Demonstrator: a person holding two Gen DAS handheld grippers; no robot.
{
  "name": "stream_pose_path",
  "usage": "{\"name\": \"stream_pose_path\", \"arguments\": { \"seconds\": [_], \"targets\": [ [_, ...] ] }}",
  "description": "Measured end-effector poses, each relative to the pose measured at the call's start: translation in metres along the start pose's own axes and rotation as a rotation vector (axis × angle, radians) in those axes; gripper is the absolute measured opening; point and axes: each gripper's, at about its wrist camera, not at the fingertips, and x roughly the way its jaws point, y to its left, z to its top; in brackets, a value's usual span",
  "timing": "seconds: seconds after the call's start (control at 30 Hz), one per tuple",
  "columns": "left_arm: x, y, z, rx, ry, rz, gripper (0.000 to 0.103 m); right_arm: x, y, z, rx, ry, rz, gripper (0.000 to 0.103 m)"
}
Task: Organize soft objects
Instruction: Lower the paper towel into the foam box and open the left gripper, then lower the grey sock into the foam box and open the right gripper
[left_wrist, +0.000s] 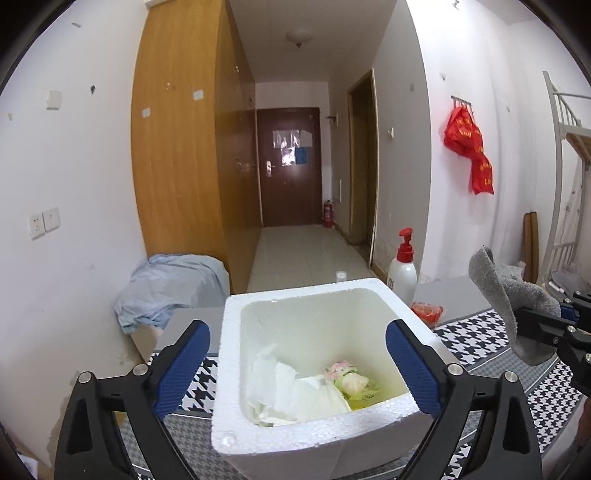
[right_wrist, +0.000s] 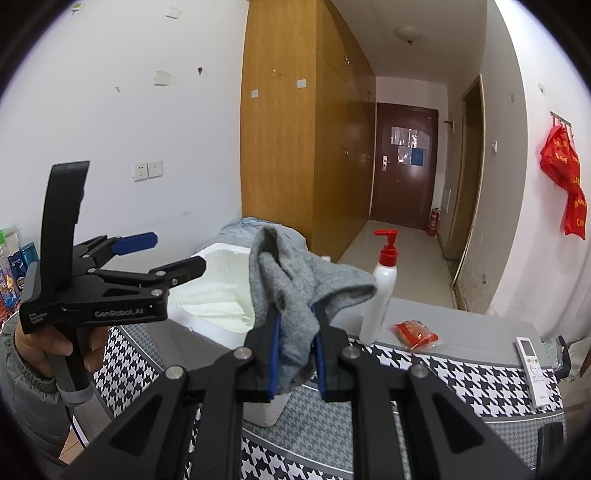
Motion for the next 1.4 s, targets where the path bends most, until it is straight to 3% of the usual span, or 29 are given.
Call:
{"name": "stream_pose_path", "arguments": {
  "seconds": [1.4],
  "targets": [
    [-0.061,0.047,-0.019,-0.021,-0.073,0.086,0.102,0.049,0.049,0.028,-0.032,0.044,0.082,0.020]
  ]
}}
